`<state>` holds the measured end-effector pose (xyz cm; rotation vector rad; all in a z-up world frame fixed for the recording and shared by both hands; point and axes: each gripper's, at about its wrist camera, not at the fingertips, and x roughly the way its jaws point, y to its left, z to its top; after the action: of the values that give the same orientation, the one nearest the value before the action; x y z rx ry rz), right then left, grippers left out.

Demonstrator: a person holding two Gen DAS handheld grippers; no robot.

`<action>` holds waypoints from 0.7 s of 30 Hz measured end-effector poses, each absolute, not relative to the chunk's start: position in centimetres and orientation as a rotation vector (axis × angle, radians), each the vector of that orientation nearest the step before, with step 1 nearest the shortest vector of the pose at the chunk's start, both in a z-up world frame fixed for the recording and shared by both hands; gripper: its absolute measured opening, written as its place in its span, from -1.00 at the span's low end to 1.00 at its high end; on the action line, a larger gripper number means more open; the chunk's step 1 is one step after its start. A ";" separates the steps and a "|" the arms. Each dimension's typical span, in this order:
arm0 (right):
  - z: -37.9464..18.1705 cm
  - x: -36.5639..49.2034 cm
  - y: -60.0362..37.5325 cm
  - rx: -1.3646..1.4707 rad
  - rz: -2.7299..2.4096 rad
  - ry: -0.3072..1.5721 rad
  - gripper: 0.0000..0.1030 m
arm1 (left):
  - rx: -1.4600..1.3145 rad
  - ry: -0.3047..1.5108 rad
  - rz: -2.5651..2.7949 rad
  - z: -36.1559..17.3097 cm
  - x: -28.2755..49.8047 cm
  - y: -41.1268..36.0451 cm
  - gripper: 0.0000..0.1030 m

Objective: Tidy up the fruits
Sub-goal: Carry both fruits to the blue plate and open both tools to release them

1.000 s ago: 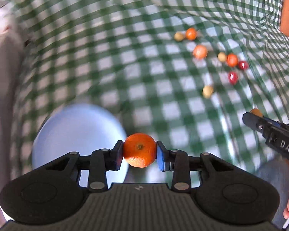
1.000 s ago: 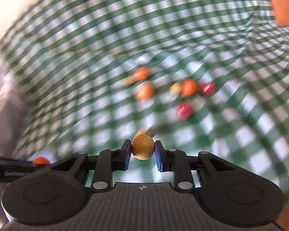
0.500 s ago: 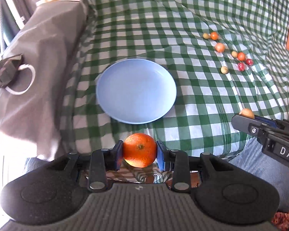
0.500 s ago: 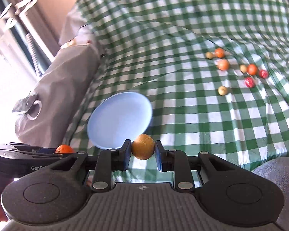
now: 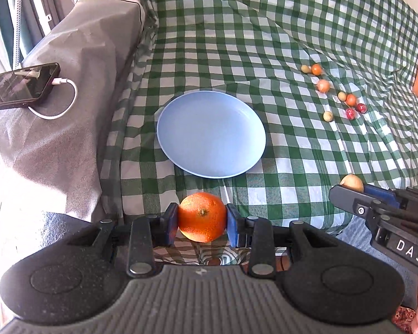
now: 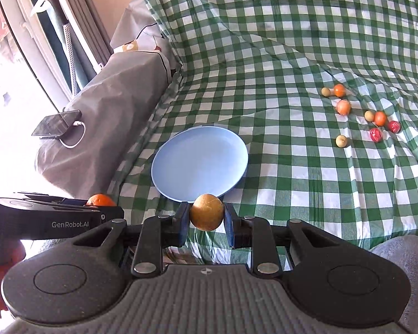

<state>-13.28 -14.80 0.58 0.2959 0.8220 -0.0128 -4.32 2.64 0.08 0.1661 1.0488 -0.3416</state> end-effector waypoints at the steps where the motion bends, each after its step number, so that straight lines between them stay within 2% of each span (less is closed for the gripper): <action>1: 0.5 -13.1 -14.8 0.292 -0.014 0.826 -0.47 | 0.163 1.050 -0.341 0.0 -4.2 2.7 -0.24; 21: -2.8 -6.8 -15.5 0.281 -0.013 0.929 -0.47 | 0.188 1.118 -0.338 -3.1 3.6 0.7 -0.24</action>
<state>-6.77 -15.50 -2.76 0.2813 0.9287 -0.0126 3.64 0.70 -3.08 0.1883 1.1181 -0.3382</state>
